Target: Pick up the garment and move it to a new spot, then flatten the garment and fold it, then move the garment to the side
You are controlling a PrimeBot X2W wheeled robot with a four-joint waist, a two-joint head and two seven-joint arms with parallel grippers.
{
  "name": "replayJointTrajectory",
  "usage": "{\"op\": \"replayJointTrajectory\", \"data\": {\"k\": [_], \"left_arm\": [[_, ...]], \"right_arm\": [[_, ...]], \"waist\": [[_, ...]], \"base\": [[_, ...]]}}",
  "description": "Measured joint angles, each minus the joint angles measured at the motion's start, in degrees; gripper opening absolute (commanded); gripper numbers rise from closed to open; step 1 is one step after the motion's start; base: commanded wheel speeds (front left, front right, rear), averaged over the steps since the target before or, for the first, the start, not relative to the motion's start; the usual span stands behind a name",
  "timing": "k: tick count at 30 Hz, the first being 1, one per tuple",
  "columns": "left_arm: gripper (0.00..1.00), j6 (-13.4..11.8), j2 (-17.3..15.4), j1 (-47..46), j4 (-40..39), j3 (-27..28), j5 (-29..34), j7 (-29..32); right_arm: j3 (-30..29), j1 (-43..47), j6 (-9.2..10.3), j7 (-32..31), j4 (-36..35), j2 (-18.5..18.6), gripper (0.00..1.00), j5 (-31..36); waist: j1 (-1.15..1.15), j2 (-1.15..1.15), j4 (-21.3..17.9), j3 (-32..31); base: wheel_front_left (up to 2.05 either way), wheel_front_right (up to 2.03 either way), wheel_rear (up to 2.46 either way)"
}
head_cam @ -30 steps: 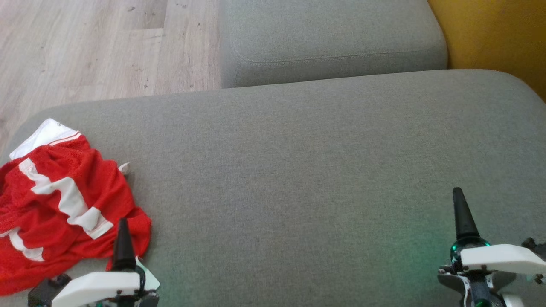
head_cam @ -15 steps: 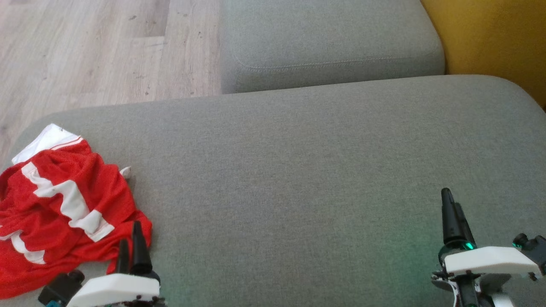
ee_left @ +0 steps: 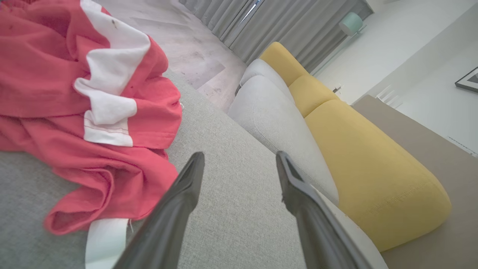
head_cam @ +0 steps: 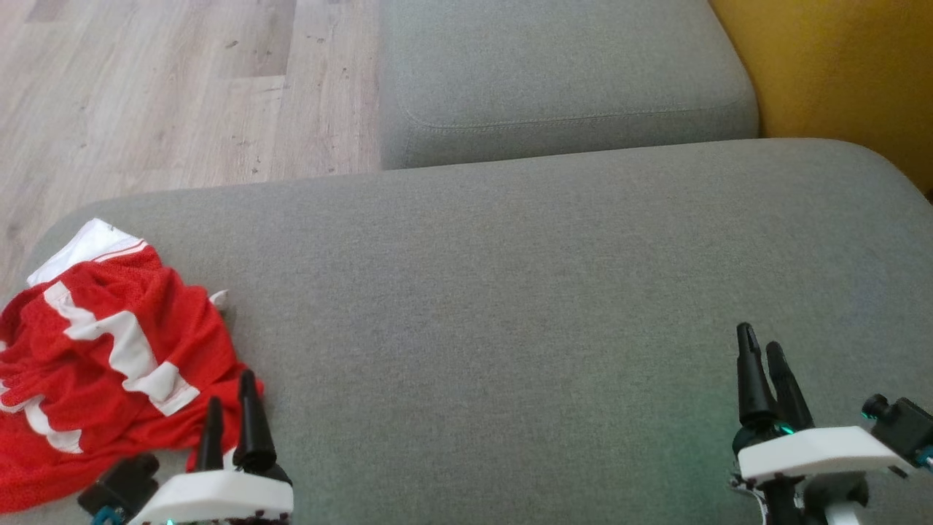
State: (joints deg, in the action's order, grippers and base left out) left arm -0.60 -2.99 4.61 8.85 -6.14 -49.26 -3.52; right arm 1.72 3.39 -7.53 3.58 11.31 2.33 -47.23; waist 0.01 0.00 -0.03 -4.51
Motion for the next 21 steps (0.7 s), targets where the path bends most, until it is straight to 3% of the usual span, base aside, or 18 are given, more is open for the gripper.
{"op": "replayJointTrajectory", "data": {"k": [21], "left_arm": [[1.0, -2.0, -2.38, 1.22, -3.75, -4.64, 16.72, -3.58]], "right_arm": [[3.21, 2.05, 0.0, 3.59, -2.8, 0.0, 1.0, 15.53]], "waist": [[0.0, 0.0, -0.14, -1.63]], "base": [[0.0, 0.0, 0.0]]}}
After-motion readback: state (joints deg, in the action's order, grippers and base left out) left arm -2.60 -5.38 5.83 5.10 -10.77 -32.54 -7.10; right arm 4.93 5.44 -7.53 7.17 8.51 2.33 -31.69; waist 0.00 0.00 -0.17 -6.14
